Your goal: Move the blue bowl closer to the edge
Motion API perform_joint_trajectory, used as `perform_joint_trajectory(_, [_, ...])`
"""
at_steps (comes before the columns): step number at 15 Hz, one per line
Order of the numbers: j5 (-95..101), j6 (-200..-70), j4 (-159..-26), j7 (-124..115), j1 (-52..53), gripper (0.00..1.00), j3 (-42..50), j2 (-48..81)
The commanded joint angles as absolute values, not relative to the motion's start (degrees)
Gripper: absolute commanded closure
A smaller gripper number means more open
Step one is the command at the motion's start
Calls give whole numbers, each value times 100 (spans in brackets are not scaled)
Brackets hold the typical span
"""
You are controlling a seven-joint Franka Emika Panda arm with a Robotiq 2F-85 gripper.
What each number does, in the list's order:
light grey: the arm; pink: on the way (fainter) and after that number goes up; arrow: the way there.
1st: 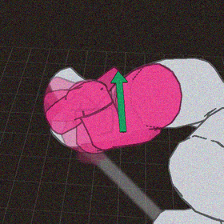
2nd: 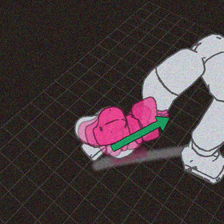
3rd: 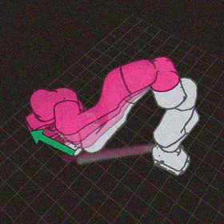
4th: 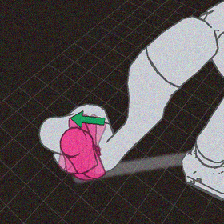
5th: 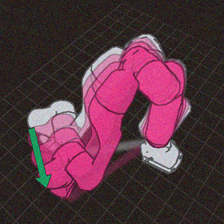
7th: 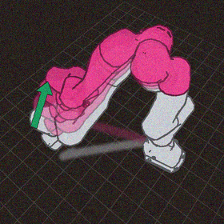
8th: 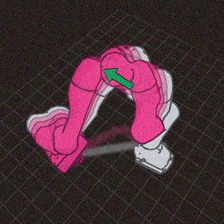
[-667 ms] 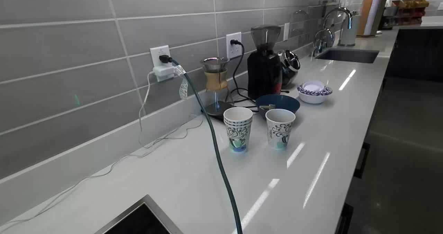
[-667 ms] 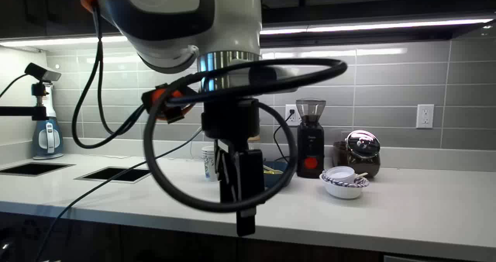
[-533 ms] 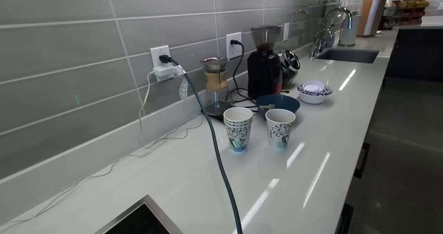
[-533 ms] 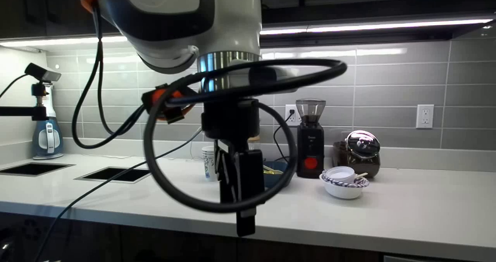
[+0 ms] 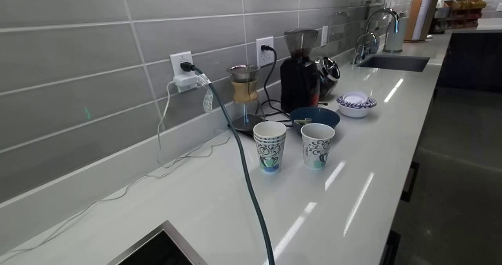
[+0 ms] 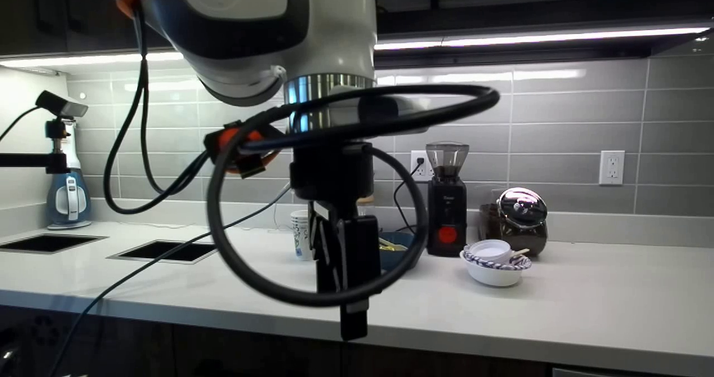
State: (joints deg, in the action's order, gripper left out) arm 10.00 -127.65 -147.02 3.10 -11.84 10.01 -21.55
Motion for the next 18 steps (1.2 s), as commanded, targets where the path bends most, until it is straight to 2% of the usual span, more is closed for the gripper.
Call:
perform_joint_trajectory(1, [996,-12755,-14695,313,-1190,0,996,-2155])
perform_joint_trajectory(6, [860,-12650,-14400,678,-465,0,429,-1892])
perform_joint_trajectory(12, [310,-13363,-13540,583,292,0,-12,-1168])
perform_joint_trajectory(18, [-1483,-13812,-12086,425,594,0,-152,281])
